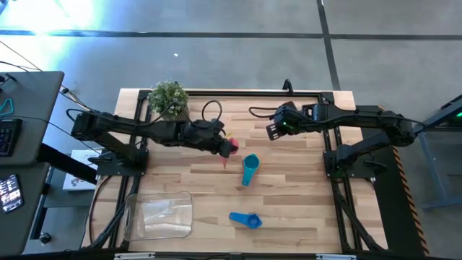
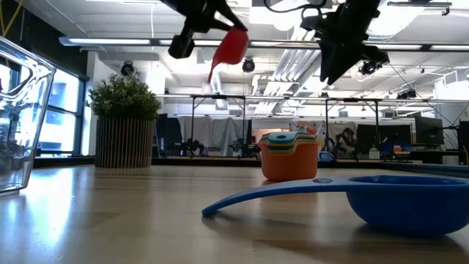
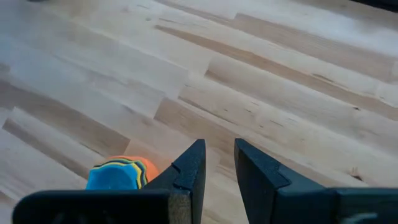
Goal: Nest measuring cups in basket
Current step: Stack the red measuring cup on top of the light blue measuring cup
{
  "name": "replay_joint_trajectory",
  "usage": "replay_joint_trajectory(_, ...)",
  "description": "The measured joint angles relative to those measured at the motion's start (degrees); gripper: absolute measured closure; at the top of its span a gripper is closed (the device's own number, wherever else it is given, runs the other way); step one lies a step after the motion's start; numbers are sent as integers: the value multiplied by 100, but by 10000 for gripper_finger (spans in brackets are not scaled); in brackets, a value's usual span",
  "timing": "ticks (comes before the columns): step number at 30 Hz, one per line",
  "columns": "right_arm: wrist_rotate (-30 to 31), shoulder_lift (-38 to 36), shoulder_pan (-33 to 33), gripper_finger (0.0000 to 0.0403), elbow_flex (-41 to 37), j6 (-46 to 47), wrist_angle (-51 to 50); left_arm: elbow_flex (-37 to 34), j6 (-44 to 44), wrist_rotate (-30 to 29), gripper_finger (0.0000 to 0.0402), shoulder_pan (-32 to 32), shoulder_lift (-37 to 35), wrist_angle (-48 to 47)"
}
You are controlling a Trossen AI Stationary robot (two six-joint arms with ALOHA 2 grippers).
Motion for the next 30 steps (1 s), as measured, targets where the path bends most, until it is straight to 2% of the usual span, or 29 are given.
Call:
replay_joint_trajectory(6,109,0,-368,324,0,-233,-55,287,38,-55,397,-89,0,-4)
replay_joint_trajectory(15,-487,0,-1147,324,0,-1053,-64,948,198,-561,398,-35,140,-757)
replay_joint_trajectory(23,-611,0,-1650,324,0,-1651,-166,1571,-126,-575,399,31,873,-857)
replay_joint_trajectory(30,-586,0,-1982,324,0,-2104,-352,2251,-621,-589,399,56,1574,-1802)
